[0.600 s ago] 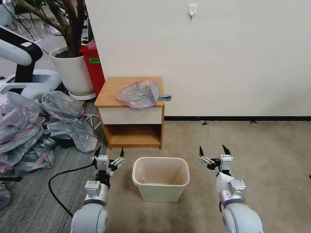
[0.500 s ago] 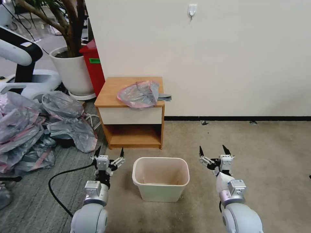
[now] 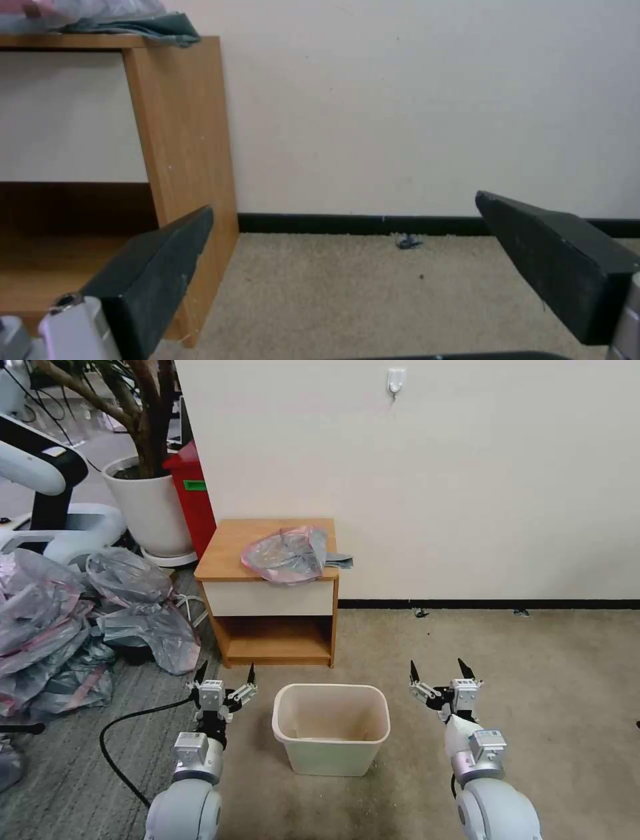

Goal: Pick up the garbage bag from the table and place it over the trash can.

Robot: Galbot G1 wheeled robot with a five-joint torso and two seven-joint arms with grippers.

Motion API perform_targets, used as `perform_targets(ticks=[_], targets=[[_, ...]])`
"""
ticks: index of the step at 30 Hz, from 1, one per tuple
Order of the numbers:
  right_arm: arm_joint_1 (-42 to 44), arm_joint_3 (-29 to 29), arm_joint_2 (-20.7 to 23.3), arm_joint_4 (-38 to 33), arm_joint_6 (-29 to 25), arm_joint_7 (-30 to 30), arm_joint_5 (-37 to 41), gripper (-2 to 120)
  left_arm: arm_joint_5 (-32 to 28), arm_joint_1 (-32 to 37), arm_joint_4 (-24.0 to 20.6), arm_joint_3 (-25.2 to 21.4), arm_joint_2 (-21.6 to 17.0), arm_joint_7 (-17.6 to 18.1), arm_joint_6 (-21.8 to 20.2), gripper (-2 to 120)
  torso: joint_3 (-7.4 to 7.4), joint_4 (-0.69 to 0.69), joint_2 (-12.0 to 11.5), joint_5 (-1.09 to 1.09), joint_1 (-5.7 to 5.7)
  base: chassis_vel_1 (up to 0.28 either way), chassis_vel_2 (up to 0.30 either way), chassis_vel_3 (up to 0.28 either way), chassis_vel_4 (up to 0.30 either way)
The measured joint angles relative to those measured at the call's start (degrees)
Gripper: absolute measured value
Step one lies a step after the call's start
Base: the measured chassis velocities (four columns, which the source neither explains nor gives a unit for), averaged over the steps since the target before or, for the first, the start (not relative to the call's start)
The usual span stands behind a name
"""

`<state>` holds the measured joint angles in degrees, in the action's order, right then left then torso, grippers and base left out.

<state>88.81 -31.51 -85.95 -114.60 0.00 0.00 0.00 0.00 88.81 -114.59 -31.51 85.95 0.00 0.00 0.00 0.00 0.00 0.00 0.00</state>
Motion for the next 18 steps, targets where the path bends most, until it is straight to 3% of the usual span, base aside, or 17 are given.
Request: perform_targets(ticks=[18], targets=[[0.00, 0.00, 0.01, 0.00, 0.01, 0.00, 0.00, 100, 0.00, 0.00, 0.00, 0.00, 0.00, 0.00, 0.00, 100, 0.00, 0.00, 0.00, 0.00, 0.00, 0.000, 0.000, 0.000, 0.000]])
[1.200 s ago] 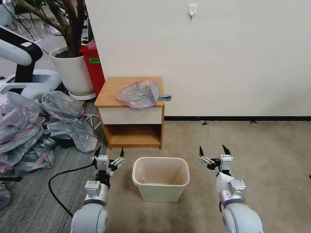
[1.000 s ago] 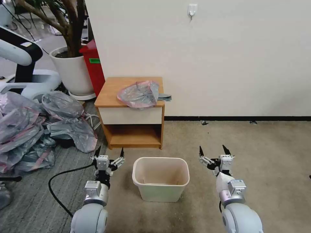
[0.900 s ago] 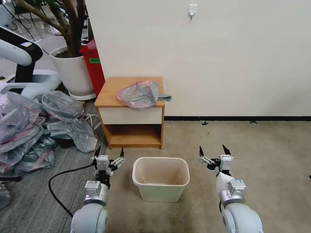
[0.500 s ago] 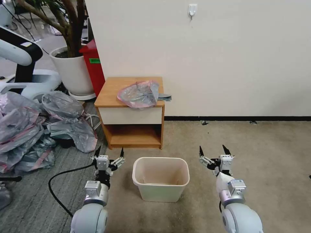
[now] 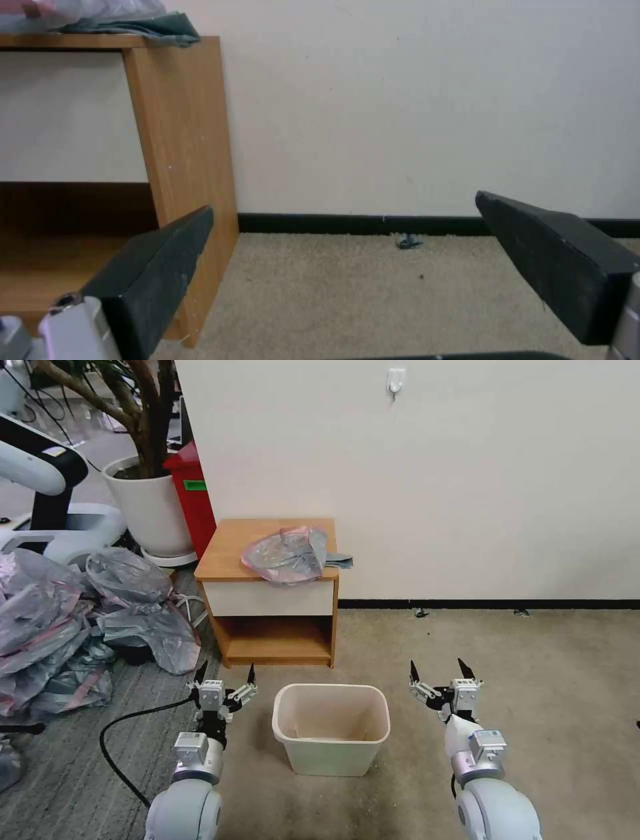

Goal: Pick up the garbage bag from the table and place it over the trash can.

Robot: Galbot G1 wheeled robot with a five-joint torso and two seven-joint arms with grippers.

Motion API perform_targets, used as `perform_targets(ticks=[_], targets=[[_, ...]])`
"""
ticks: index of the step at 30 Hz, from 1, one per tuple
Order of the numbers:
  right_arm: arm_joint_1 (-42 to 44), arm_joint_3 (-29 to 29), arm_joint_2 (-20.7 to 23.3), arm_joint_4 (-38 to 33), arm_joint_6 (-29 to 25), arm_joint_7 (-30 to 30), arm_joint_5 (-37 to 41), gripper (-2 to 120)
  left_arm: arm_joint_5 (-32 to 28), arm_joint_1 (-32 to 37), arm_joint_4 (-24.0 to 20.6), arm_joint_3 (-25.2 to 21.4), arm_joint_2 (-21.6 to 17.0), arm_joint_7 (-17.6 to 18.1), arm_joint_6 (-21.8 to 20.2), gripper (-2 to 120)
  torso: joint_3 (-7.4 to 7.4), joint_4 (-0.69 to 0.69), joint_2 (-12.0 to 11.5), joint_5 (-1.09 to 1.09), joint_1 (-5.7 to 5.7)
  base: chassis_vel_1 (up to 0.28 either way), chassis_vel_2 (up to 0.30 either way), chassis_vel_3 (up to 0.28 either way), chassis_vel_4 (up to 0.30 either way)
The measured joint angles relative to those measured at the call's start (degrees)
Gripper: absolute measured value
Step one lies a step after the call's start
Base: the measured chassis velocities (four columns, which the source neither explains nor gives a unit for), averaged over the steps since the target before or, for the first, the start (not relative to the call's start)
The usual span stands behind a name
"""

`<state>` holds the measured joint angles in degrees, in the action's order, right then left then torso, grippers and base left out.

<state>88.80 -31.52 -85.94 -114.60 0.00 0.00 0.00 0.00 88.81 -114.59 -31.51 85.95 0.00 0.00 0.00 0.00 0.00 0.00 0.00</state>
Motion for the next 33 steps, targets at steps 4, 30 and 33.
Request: perform_targets(ticks=[4, 30, 33], targets=[[0.00, 0.00, -0.01, 0.00, 0.00, 0.00, 0.00, 100, 0.00, 0.00, 0.00, 0.00, 0.00, 0.00, 0.00, 100, 0.00, 0.00, 0.00, 0.00, 0.00, 0.000, 0.000, 0.000, 0.000], [1.91, -1.14, -0.65, -4.11, 1.96, 0.23, 0.93, 100, -5.04, 2.64, -6.00, -1.08, -2.64, 2.78, -1.83, 100, 0.00, 0.00, 0.00, 0.00, 0.00, 0.000, 0.000, 0.000, 0.000], [4.29, -2.58, -1.47, -9.15, 4.44, 0.70, 2.22, 100, -9.47, 4.94, -11.13, -2.01, -4.90, 5.48, -3.51, 100, -0.01, 0.00, 0.00, 0.00, 0.00, 0.000, 0.000, 0.000, 0.000]])
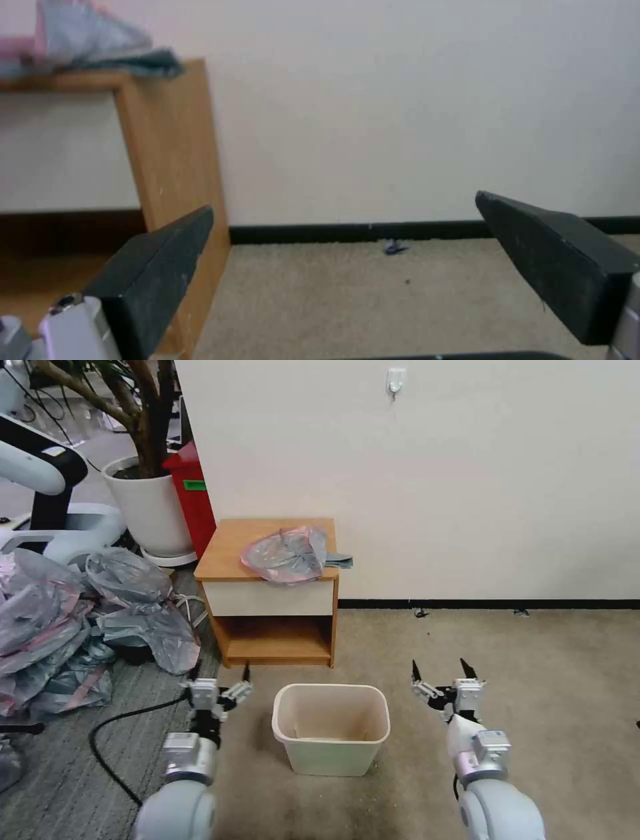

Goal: Pick up the garbage bag from the table and place it over the trash can.

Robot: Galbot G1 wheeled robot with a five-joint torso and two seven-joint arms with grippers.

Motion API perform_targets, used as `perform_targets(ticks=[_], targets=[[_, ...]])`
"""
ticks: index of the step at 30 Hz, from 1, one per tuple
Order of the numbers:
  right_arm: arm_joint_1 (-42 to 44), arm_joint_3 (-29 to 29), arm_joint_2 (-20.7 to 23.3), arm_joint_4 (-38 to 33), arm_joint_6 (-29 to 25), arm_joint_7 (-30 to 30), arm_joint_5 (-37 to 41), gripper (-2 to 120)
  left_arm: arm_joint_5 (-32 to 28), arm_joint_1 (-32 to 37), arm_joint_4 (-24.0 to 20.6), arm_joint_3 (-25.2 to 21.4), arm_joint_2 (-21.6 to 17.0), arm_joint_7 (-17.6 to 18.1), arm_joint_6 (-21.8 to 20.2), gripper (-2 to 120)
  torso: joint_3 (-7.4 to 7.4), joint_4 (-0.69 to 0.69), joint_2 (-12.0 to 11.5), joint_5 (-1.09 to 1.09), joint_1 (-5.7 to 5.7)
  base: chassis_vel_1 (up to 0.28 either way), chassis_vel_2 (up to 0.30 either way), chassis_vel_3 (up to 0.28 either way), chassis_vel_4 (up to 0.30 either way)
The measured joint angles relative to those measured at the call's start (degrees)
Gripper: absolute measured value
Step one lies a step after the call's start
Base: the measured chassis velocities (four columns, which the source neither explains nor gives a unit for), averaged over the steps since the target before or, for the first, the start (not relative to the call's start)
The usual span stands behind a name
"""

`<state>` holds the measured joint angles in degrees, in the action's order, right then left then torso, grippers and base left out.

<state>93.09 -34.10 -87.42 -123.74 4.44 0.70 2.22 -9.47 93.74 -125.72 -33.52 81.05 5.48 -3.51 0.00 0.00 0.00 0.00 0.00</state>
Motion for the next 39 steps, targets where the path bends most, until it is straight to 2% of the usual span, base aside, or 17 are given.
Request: perform_targets(ticks=[2, 4, 5, 6, 11, 22, 24, 26, 29, 30, 33, 34, 38, 39], targets=[[2.04, -1.22, -0.70, -4.30, 2.15, 0.42, 1.11, 100, -3.74, 1.94, -4.33, -0.78, -1.92, 2.26, -1.38, 100, 0.00, 0.00, 0.00, 0.00, 0.00, 0.000, 0.000, 0.000, 0.000], [2.82, -1.68, -0.96, -5.90, 2.77, 0.59, 1.73, 100, -5.01, 2.64, -5.80, -1.02, -2.72, 3.05, -1.57, 100, 0.00, 0.00, 0.01, 0.00, 0.00, 0.000, 0.000, 0.000, 0.000], [3.07, -1.65, -0.51, -6.78, 2.39, 0.61, 3.16, 100, -5.97, 3.04, -6.10, -1.05, -3.84, 3.62, -0.28, 100, -0.01, -0.03, 0.02, 0.02, -0.01, 0.000, 0.000, 0.000, 0.000], [2.85, -1.42, 0.79, -6.65, 1.34, 0.60, 4.36, 100, -6.53, 3.19, -5.08, -0.97, -4.82, 3.90, 1.00, 100, 0.00, 0.01, 0.02, -0.01, 0.00, 0.000, 0.000, 0.000, 0.000], [1.34, 0.51, 2.93, -4.88, -0.93, 0.68, 6.73, 100, -6.72, 2.48, -2.02, -0.59, -6.37, 3.91, 3.26, 100, 0.00, 0.00, 0.01, -0.01, 0.00, 0.000, 0.000, 0.000, 0.000], [-2.76, 3.41, 5.27, -1.49, -2.63, 1.38, 10.20, 100, -6.20, 2.19, 0.40, -0.44, -5.81, 3.68, 4.92, 100, 0.01, 0.00, 0.01, 0.01, 0.00, 0.000, 0.000, 0.000, 0.000], [-5.02, 5.87, 6.25, -1.15, -1.52, 3.42, 16.50, 100, -5.89, 2.31, 0.91, -0.44, -5.51, 3.57, 5.44, 100, 0.00, 0.00, 0.01, 0.01, 0.00, 0.000, 0.000, 0.000, 0.000], [-5.69, 6.49, 6.45, -1.15, -0.80, 4.23, 18.54, 100, -5.80, 2.37, 1.02, -0.45, -5.44, 3.47, 5.59, 100, 0.01, 0.00, 0.01, 0.01, 0.00, 0.000, 0.000, 0.000, 0.000], [-10.89, 9.42, 7.46, -1.24, 3.96, 8.79, 32.50, 100, -5.41, 2.77, 1.26, -0.66, -4.83, 2.79, 6.16, 100, 0.01, 0.00, 0.01, 0.00, 0.00, 0.000, 0.000, 0.000, 0.000], [-10.89, 9.42, 7.46, -1.24, 3.96, 8.79, 32.50, 100, -5.41, 2.77, 1.26, -0.66, -4.83, 2.79, 6.16, 100, 0.01, 0.00, 0.01, 0.00, 0.00, 0.000, 0.000, 0.000, 0.000], [-16.14, 11.01, 8.28, -0.41, 6.68, 12.96, 43.57, 100, -4.66, 3.36, 1.40, -0.80, -3.98, 2.45, 6.55, 100, 0.01, 0.00, 0.00, 0.00, 0.00, 0.000, 0.000, 0.000, 0.000], [-16.14, 11.01, 8.28, -0.41, 6.68, 12.96, 43.57, 100, -4.66, 3.36, 1.40, -0.80, -3.98, 2.45, 6.55, 100, 0.01, 0.00, 0.00, 0.00, 0.00, 0.000, 0.000, 0.000, 0.000], [-25.85, 11.90, 8.01, 2.94, 12.52, 22.69, 64.15, 100, -3.01, 4.18, 1.64, -1.15, -2.43, 2.25, 6.99, 100, 0.01, 0.01, 0.00, 0.00, 0.00, 0.000, 0.000, 0.000, 0.000], [-25.85, 11.90, 8.01, 2.94, 12.52, 22.69, 64.15, 100, -3.01, 4.18, 1.64, -1.15, -2.43, 2.25, 6.99, 100, 0.01, 0.01, 0.00, 0.00, 0.00, 0.000, 0.000, 0.000, 0.000]])
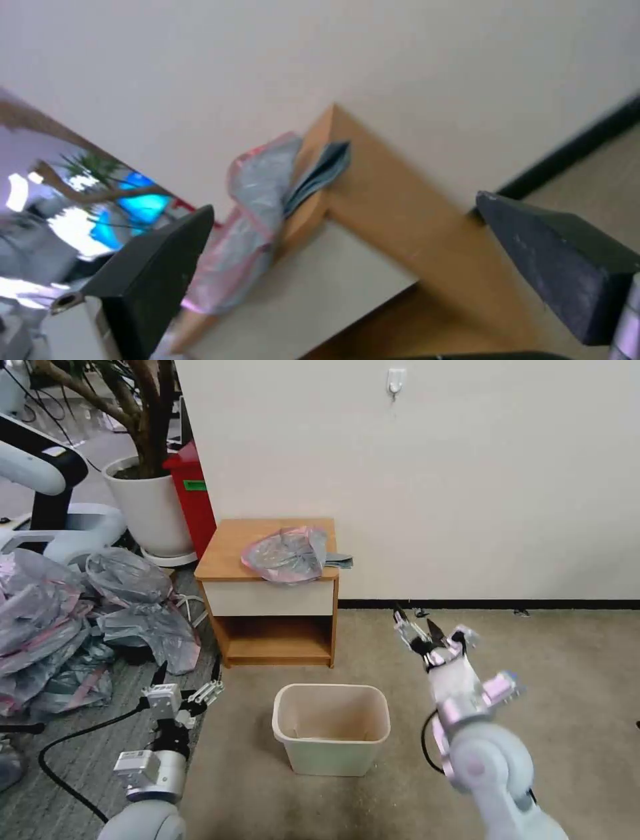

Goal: Pick up the garbage bag from the table and place it over the trash can.

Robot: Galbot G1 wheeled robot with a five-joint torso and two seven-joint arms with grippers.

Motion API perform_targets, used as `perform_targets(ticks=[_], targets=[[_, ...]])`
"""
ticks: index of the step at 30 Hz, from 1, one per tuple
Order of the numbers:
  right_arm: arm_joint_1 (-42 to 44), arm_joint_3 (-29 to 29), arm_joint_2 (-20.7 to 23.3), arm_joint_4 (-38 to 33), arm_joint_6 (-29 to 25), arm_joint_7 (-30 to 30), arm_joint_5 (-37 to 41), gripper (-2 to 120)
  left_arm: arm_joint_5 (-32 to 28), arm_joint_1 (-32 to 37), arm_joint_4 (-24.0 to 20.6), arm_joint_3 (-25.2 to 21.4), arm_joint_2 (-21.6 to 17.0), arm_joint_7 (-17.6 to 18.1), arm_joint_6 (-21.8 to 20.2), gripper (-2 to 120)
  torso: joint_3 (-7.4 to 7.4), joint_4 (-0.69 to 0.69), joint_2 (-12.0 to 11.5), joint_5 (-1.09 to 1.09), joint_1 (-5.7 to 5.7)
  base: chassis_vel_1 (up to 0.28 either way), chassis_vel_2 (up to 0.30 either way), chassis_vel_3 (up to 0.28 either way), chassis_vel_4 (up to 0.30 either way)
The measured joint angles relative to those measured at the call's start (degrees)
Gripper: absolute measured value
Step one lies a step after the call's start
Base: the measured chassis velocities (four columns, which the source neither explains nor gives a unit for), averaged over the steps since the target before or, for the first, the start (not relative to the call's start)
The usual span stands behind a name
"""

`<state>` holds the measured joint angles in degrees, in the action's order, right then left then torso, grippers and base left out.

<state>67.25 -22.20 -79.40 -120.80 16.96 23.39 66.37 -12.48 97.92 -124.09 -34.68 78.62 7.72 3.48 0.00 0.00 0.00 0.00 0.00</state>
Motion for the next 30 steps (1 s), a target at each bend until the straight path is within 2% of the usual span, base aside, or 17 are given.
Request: perform_targets(ticks=[3, 4, 7, 8, 11, 20, 23, 30], targets=[[-7.83, 0.32, -1.94, 5.83, 2.06, 6.25, 12.46, 100, 1.67, 0.49, 0.02, -0.64, 1.32, -0.42, 0.74, 100, 0.00, 0.00, 0.00, 0.00, 0.00, 0.000, 0.000, 0.000, 0.000], [-7.83, 0.32, -1.94, 5.83, 2.06, 6.25, 12.46, 100, 1.67, 0.49, 0.02, -0.64, 1.32, -0.42, 0.74, 100, 0.00, 0.00, 0.00, 0.00, 0.00, 0.000, 0.000, 0.000, 0.000], [-15.35, 0.19, -4.50, 12.81, 1.51, 9.41, 20.59, 100, 2.74, 1.51, -0.38, -1.24, 3.02, -1.13, 1.38, 100, 0.01, 0.01, -0.01, 0.00, -0.01, 0.000, 0.000, 0.000, 0.000], [-15.35, 0.19, -4.50, 12.81, 1.51, 9.41, 20.59, 100, 2.74, 1.51, -0.38, -1.24, 3.02, -1.13, 1.38, 100, 0.01, 0.01, -0.01, 0.00, -0.01, 0.000, 0.000, 0.000, 0.000], [-21.27, -0.34, -6.35, 19.05, 1.46, 11.06, 25.32, 100, 4.03, 2.57, -0.76, -1.81, 4.87, -1.35, 1.89, 100, 0.00, 0.00, -0.01, -0.01, -0.01, 0.000, 0.000, 0.000, 0.000], [-26.65, 1.11, -7.67, 29.20, 1.51, 9.65, 25.33, 100, 6.48, 3.53, -1.28, -2.72, 8.20, -1.38, 2.46, 100, 0.00, -0.02, -0.01, 0.00, -0.01, 0.000, 0.000, 0.000, 0.000], [-29.45, 2.39, -8.86, 35.36, 1.41, 8.25, 23.92, 100, 7.77, 3.95, -1.64, -3.24, 9.73, -1.38, 2.84, 100, 0.01, -0.01, -0.01, 0.00, -0.01, 0.000, 0.000, 0.000, 0.000], [-32.36, 3.02, -10.30, 39.02, 1.36, 6.58, 22.41, 100, 8.23, 4.44, -1.99, -3.98, 10.84, -1.38, 3.10, 100, 0.00, 0.00, -0.01, 0.00, -0.01, 0.000, 0.000, 0.000, 0.000]])
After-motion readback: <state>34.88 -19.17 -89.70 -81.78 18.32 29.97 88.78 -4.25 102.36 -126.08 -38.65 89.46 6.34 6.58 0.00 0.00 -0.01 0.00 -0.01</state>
